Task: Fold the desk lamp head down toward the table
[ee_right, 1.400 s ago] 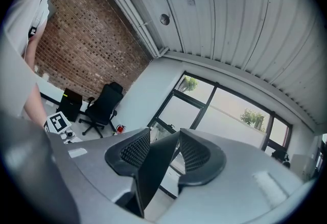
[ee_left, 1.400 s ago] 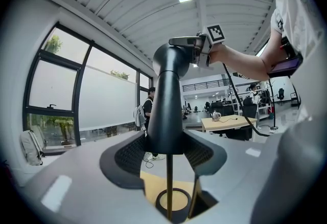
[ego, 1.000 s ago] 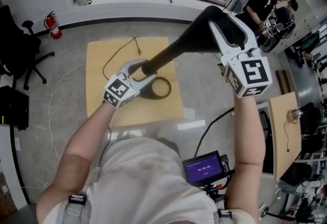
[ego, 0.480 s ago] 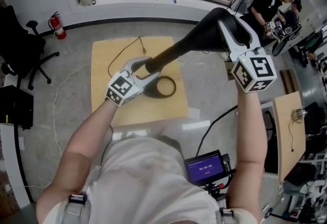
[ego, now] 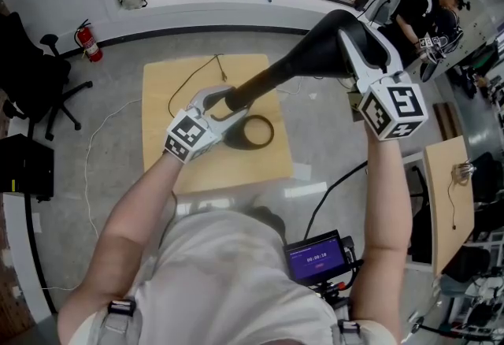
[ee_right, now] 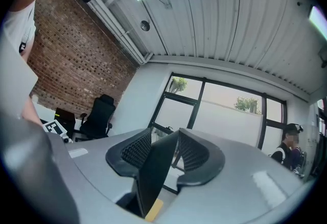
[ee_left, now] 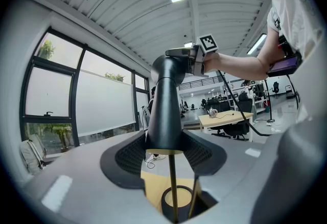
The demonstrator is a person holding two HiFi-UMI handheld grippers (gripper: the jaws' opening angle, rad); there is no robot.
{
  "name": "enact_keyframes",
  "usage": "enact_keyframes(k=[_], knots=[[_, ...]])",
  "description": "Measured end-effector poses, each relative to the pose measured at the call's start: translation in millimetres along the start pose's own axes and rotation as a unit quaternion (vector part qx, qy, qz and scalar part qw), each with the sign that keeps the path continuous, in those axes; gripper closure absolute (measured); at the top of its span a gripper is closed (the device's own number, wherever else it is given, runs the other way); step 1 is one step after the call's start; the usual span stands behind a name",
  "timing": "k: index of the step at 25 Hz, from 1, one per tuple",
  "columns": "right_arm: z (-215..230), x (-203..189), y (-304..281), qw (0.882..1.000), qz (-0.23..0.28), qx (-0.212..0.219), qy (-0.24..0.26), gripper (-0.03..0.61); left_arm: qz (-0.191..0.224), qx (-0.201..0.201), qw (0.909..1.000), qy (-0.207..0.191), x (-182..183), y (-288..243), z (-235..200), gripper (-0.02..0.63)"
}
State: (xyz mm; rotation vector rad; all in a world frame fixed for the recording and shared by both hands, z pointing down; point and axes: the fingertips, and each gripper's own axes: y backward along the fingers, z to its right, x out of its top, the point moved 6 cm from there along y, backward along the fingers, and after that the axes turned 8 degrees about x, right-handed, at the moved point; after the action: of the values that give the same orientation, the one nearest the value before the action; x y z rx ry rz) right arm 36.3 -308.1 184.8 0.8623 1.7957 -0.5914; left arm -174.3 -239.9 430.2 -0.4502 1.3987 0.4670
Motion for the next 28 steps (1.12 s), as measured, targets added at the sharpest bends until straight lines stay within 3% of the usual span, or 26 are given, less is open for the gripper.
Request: enact_keyframes(k=[17, 28], knots=[[21.1, -30.2, 3.0, 0.995, 0.033, -0.011, -0.089, 0.403, -0.001, 0.007, 0.9999, -0.011, 8.4, 5.7, -5.7, 0.393], [38.8, -79.8, 14.2, 0.979, 0.047, -0.023, -0.197, 0.403, 0.018, 0.005, 0.9994, -0.028, 21.7, 18.6, -9.0, 0.393]])
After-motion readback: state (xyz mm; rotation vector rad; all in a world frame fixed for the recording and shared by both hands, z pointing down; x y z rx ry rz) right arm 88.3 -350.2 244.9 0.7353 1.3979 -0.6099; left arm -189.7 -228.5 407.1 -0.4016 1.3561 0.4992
